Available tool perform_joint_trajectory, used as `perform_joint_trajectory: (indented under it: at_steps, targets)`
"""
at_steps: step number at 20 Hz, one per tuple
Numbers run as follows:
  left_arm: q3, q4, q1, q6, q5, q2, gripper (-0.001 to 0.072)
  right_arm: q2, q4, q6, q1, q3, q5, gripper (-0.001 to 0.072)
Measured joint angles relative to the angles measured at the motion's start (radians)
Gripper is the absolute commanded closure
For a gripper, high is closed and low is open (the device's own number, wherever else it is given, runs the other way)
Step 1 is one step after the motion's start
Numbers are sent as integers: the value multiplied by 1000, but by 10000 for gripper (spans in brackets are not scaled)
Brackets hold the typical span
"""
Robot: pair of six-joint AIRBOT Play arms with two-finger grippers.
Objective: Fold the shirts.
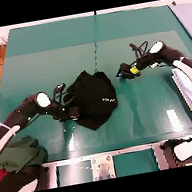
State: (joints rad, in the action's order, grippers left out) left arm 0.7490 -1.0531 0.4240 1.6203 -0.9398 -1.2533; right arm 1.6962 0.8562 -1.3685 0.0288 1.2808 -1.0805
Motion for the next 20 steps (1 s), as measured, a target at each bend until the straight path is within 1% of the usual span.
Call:
perform_joint_trajectory:
  at_steps: [1,4,5,6,7,8,9,11,15,20]
  targets:
    - [-11,7,0,-9,18,-1,686,29,-18,12,12,17,5,316]
    - [-28,16,-1,-35,45,-3,686,100,-54,35,54,65,9,316]
    - [-31,16,-2,-40,49,-4,686,115,-67,43,68,76,9,327]
    - [-33,15,-2,-45,50,-4,687,130,-75,48,82,84,8,376]
    - [-34,12,-2,-48,51,-4,686,142,-79,52,95,89,8,459]
    - [-34,6,-2,-51,53,-4,687,152,-82,55,106,93,8,617]
    - [-32,-2,-3,-51,52,-4,687,160,-82,60,115,97,11,697]
    - [-18,-20,-3,-55,37,-4,687,169,-85,64,122,112,11,698]
    - [49,-100,-14,-55,-47,-4,687,149,-82,67,80,154,-3,699]
    - [125,-143,-156,-80,-130,10,686,11,-64,67,-32,171,-75,698]
